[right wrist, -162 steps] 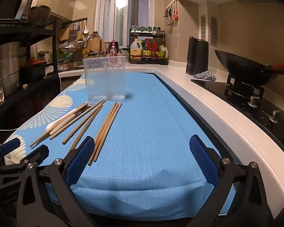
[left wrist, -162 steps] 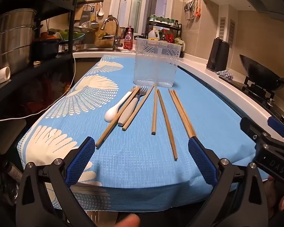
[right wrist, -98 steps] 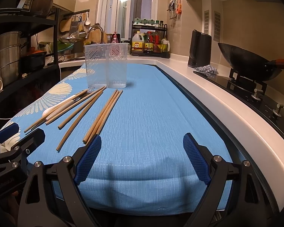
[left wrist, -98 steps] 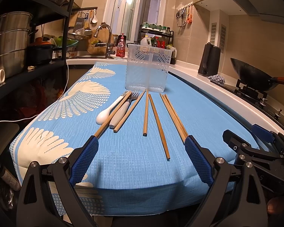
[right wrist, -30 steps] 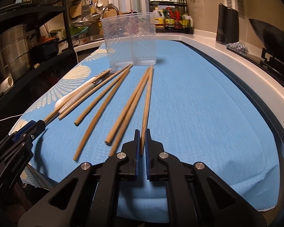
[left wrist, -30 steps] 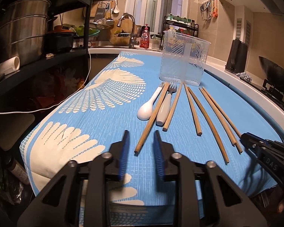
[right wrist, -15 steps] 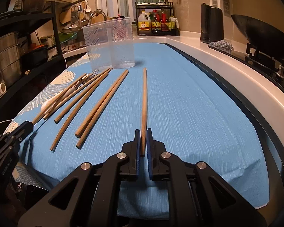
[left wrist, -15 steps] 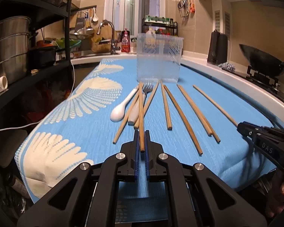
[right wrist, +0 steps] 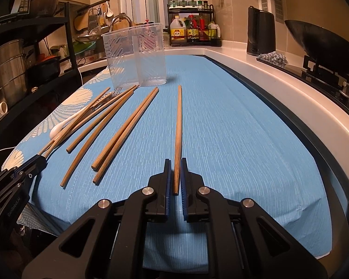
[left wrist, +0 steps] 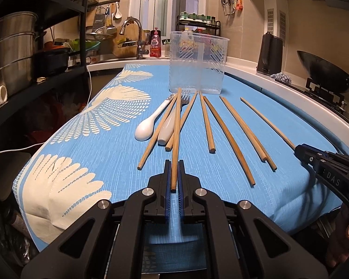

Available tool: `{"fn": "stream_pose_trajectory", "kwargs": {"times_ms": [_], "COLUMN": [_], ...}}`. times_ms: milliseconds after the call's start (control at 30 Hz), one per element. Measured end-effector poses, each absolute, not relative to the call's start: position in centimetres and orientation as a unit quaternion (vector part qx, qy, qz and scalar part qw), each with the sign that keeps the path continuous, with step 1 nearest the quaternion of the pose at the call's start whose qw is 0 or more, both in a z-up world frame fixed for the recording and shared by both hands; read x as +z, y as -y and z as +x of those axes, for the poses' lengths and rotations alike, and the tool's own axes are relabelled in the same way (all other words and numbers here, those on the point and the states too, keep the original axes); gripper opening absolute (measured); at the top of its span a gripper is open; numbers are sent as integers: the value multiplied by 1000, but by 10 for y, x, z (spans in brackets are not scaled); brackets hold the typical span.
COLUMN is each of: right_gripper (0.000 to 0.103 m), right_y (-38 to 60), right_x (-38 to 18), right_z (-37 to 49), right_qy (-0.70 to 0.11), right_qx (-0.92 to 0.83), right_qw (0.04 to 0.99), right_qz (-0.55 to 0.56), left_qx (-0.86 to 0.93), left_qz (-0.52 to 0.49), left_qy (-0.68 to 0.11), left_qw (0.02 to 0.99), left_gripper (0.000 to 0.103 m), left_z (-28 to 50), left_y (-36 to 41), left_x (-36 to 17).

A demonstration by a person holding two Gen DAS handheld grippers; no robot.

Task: Organize utensils
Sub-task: 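Lift the held chopsticks off the cloth with both tools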

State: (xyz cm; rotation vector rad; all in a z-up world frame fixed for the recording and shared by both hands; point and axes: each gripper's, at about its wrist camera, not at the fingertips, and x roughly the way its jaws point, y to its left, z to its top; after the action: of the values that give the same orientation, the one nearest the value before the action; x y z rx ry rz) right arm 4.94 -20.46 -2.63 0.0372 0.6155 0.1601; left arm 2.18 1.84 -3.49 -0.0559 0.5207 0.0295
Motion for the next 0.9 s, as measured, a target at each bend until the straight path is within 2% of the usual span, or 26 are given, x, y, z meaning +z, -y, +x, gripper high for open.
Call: {"fn": "stream_pose_trajectory", "kwargs": {"times_ms": [900], "right_gripper": [6], "right_y": [202], "right_x": [-26], "right_z": [48], "right_qy": [-295], "right_qx": [73], "right_qw": [953], "right_qz": [-1], "left_qx": [14], "left_qz": [-25], "left_qy": [-257], "left_qw": [966], "left_gripper": [6], "left_z": [22], "left_y": [-16], "left_x": [-36]}}
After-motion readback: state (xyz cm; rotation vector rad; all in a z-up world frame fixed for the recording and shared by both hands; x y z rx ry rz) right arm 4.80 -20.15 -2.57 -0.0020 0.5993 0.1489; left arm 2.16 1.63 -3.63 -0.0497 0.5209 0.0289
